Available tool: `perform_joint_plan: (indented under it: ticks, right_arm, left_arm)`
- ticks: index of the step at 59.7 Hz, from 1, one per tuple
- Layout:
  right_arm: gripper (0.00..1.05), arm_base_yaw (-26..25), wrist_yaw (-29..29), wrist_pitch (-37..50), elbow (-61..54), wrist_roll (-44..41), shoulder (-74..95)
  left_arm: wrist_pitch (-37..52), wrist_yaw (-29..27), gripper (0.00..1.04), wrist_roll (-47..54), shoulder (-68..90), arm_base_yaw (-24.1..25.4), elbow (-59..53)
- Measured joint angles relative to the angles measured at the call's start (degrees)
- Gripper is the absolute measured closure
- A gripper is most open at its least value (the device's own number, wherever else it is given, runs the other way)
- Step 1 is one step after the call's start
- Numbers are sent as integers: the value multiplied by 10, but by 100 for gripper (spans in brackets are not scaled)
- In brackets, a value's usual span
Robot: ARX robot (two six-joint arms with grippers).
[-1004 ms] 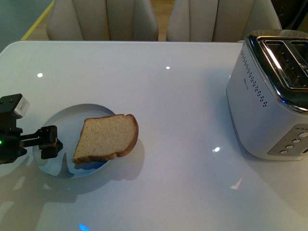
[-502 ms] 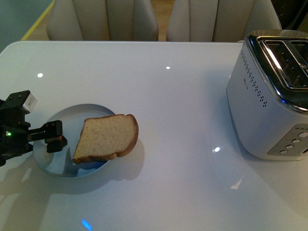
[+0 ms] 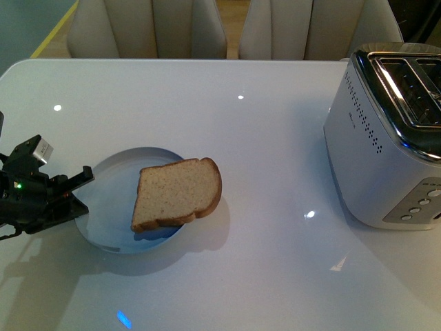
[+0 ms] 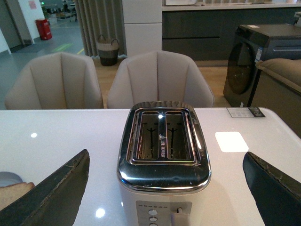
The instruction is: Left arm holds plate, right arm toasts bread
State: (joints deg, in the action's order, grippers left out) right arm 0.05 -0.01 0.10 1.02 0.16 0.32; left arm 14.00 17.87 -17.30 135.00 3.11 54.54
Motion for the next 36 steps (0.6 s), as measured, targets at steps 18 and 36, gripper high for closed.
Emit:
perform_joint_plan:
  ticks: [18, 36]
  right_arm:
    - [9, 0, 0, 0, 0, 0, 0]
    - [9, 0, 0, 0, 0, 0, 0]
  left_arm:
    - [37, 34, 102, -73, -25, 14, -48]
    - [50, 47, 102, -132, -156, 23, -130]
